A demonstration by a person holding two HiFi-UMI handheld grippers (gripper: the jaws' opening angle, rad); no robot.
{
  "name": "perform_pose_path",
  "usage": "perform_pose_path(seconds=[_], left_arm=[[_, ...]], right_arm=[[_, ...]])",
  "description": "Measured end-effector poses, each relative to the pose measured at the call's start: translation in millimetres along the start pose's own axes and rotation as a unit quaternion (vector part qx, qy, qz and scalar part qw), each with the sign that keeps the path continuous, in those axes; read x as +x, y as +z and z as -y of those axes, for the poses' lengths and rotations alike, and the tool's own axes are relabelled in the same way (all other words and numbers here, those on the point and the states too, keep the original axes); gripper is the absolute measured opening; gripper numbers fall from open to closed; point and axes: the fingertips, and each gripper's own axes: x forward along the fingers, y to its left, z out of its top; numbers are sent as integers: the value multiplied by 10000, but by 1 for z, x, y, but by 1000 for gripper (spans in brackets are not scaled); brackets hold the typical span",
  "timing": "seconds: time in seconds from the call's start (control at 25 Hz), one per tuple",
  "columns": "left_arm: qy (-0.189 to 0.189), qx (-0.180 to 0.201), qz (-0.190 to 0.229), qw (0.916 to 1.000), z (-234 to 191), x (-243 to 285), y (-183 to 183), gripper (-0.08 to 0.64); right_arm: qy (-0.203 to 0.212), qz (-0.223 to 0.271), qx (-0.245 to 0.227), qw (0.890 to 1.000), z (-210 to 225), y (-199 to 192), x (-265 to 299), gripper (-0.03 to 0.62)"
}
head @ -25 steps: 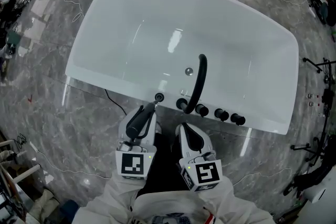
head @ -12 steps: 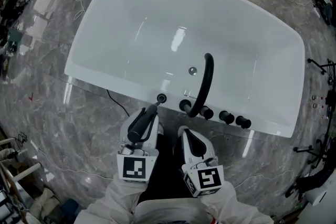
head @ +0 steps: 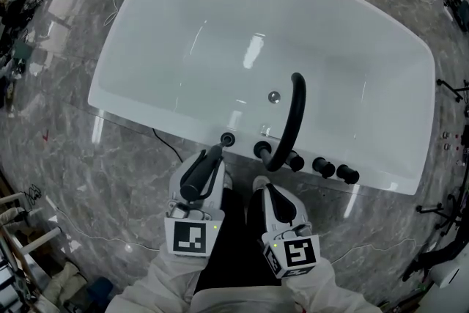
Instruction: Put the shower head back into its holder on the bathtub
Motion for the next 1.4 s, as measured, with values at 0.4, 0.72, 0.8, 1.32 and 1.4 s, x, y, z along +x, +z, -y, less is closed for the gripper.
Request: perform_pose_path(seconds=[0.4,0.72,0.8,1.32,1.4], left_arm=[[3,-22,-103,9999,-2,12,-20,140],[-18,-33,-201,9998,-5,19,-35,140],[-10,-55,-232,9997,-8,21,-40,140],[-125,20,-428,9990,-5,38,-67,140],[-141,-8,-463,9988,-3,40,-71,140]], right_arm=[[-133,-115,36,9998,17,-18,2,6],[-97,-254,38,9996,16,-31,6,6],[-88,-306,46,9995,15,-36,8,6],[-200,-412,122,9989,23,-46,13,6],[-215,-408,131,9989,24,-47,12,6]])
